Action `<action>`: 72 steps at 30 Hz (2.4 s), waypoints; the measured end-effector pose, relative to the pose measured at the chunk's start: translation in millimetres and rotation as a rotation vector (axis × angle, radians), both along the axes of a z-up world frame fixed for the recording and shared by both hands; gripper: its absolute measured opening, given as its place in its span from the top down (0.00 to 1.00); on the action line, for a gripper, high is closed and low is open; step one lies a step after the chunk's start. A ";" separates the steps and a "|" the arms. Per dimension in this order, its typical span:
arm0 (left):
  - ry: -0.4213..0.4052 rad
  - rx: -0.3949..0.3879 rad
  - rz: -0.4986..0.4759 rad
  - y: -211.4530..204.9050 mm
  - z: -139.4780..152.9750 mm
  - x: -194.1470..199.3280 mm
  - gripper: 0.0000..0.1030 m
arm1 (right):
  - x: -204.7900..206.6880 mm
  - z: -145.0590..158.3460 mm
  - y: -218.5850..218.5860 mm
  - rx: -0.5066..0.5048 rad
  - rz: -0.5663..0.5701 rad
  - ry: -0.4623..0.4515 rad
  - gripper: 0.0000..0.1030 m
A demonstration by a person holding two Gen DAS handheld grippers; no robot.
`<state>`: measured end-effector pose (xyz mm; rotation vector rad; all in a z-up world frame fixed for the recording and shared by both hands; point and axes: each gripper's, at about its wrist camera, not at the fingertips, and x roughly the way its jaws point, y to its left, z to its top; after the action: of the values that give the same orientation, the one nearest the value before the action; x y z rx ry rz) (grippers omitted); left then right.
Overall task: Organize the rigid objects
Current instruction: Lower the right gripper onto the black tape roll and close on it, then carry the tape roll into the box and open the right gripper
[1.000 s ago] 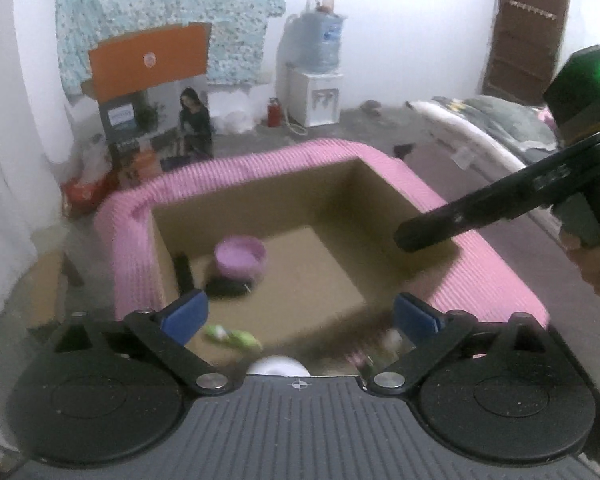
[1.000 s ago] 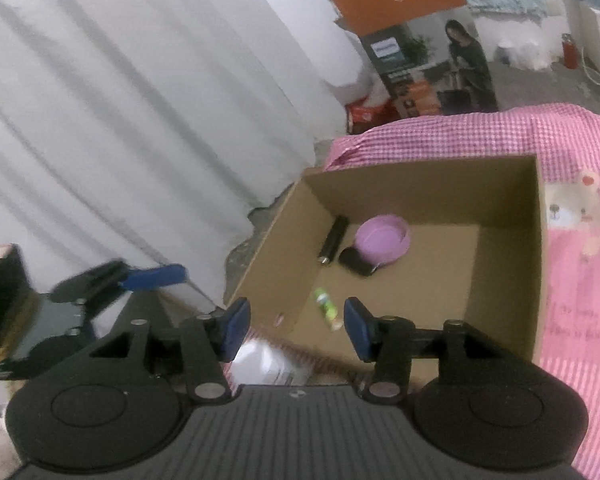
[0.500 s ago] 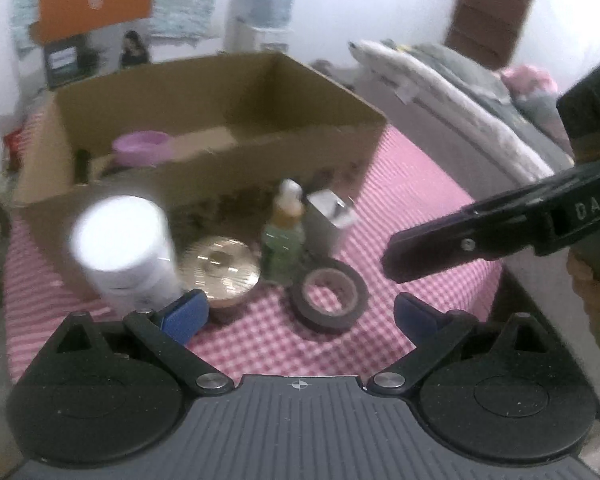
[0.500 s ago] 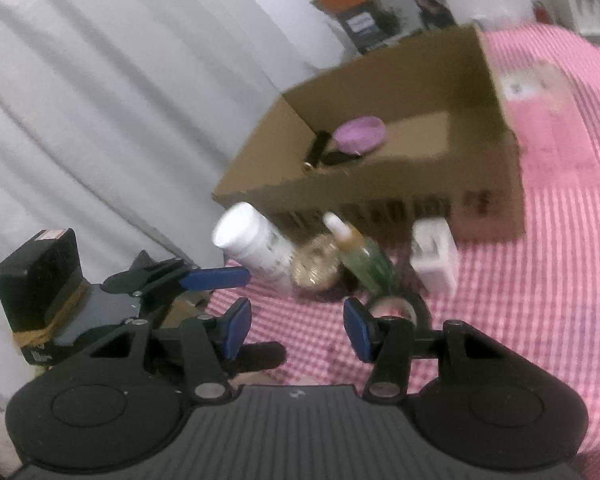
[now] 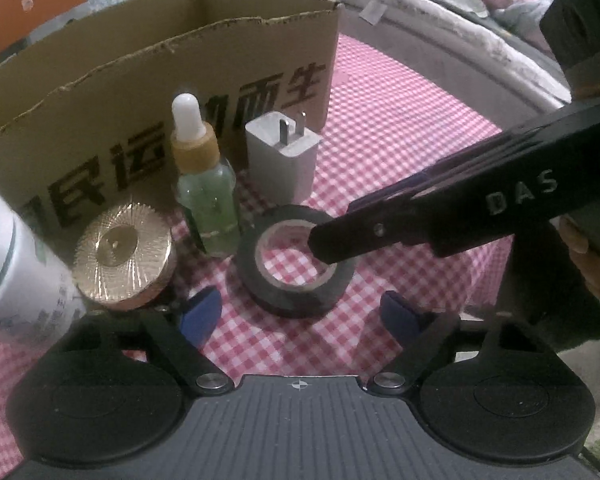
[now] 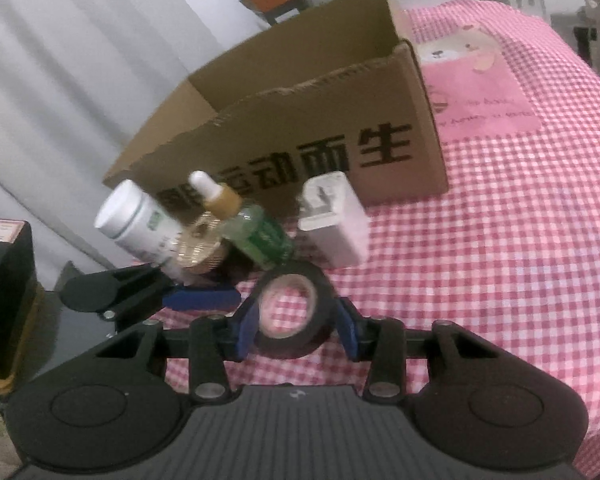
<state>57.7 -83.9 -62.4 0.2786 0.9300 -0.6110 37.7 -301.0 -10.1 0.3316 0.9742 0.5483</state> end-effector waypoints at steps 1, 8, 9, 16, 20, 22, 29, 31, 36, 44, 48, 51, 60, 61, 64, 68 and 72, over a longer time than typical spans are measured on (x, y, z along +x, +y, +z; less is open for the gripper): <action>-0.004 0.007 -0.003 -1.2 -0.3 0.9 0.17 | 2.8 -3.0 1.1 -0.007 -0.001 0.001 0.58; -0.006 -0.020 0.001 -9.2 3.3 0.9 0.23 | 17.6 -14.1 3.8 0.004 0.002 -0.004 0.73; -0.003 -0.019 0.006 -9.7 3.8 0.5 0.23 | 17.9 -14.3 4.0 0.004 0.004 -0.006 0.74; 0.061 -0.065 0.013 -3.3 5.1 -2.8 0.23 | 8.9 -13.6 0.6 0.020 0.038 0.024 0.73; 0.033 -0.020 -0.008 -7.2 3.3 -16.6 0.24 | -3.0 -13.8 -1.7 0.022 0.064 0.030 0.74; -0.001 0.013 -0.018 -11.8 3.4 -21.6 0.24 | -5.8 -14.0 -1.5 0.017 0.065 0.021 0.74; -0.032 0.057 0.002 -16.9 0.3 -18.6 0.27 | -8.4 -11.3 4.7 -0.024 0.090 -0.013 0.74; -0.025 0.044 0.007 -16.3 0.3 -17.2 0.27 | -8.0 -11.1 6.1 -0.034 0.098 -0.021 0.74; -0.034 0.035 0.000 -19.1 -1.5 -16.2 0.27 | -5.6 -12.1 9.5 -0.044 0.110 -0.032 0.74; -0.038 0.006 0.031 -13.6 -2.0 -15.5 0.35 | -4.2 -13.9 14.2 -0.051 0.117 -0.042 0.74; -0.046 0.001 0.039 -12.6 -1.2 -18.9 0.35 | -4.0 -12.7 14.2 -0.060 0.110 -0.037 0.77; -0.060 -0.026 0.045 -8.8 6.0 -24.4 0.35 | -7.4 -8.5 14.5 -0.064 0.112 -0.039 0.77; -0.266 -0.099 0.050 3.4 78.5 -44.9 0.35 | -25.9 56.9 16.7 -0.071 0.101 -0.204 0.77; -0.288 -0.108 0.054 5.9 87.4 -44.4 0.35 | -26.2 70.2 18.1 -0.073 0.104 -0.242 0.76; -0.347 -0.129 0.068 14.4 115.3 -36.9 0.35 | -19.4 101.9 23.3 -0.070 0.124 -0.324 0.76; -0.361 -0.133 0.096 29.3 142.1 -6.7 0.35 | 14.0 136.8 35.3 -0.057 0.176 -0.365 0.76; -0.273 -0.117 0.143 43.5 147.8 42.9 0.35 | 69.5 149.3 59.2 -0.044 0.237 -0.297 0.76</action>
<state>100.6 -40.4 85.3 0.1831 0.6422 -0.4794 107.2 -241.8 139.2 0.0898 0.7398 0.7672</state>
